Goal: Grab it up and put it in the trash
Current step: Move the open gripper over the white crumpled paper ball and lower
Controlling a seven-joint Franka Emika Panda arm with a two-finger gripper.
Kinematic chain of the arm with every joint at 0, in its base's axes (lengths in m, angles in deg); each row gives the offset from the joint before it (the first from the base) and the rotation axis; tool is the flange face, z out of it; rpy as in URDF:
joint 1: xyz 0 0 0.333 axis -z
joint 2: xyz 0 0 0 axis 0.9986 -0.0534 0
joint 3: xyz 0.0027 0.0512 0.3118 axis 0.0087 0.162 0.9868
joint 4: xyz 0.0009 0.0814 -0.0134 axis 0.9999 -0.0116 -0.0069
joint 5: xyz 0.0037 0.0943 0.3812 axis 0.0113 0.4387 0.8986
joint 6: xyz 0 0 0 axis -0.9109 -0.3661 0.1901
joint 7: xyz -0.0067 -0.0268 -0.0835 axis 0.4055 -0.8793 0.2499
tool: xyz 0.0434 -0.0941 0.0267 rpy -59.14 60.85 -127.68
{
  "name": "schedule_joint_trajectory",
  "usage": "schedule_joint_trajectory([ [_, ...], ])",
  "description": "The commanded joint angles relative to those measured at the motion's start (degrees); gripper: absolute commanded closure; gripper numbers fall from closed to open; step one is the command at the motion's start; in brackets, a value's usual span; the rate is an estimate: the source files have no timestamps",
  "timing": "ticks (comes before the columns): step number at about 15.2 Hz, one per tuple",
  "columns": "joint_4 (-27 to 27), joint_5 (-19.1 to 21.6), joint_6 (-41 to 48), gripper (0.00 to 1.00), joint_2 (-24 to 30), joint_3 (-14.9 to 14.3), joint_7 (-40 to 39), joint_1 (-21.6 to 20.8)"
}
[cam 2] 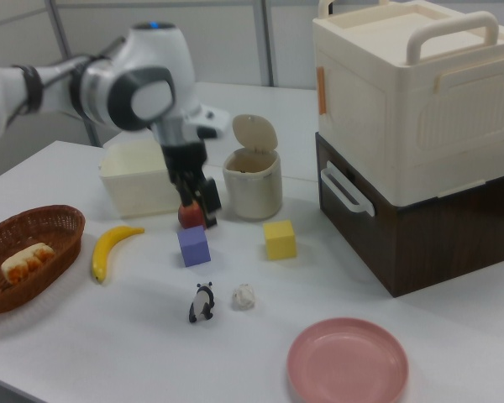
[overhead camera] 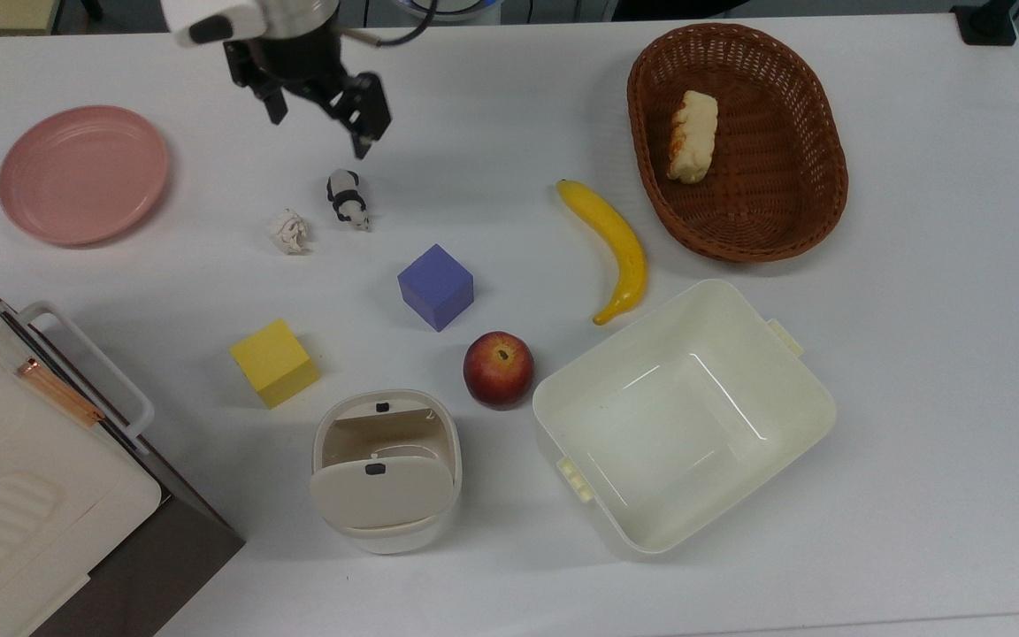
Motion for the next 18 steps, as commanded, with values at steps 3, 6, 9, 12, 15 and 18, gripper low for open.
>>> schedule_joint_trajectory([
  [3, -4.64, -0.85, -7.24, 0.0, -4.0, -3.69, 5.32, 0.41],
  [6, -4.63, -1.03, -10.22, 0.0, -6.2, -3.69, 5.23, 1.03],
  [9, -4.28, -2.17, -11.1, 0.0, -8.48, -3.69, 5.14, 1.3],
  [12, -4.46, -2.61, -13.03, 0.0, -10.16, -3.69, 5.14, 1.56],
  [15, -4.46, -2.61, -14.96, 0.0, -11.39, -3.69, 5.14, 1.74],
  [18, -4.63, -3.05, -15.94, 0.0, -12.53, -3.69, 5.14, 1.65],
])
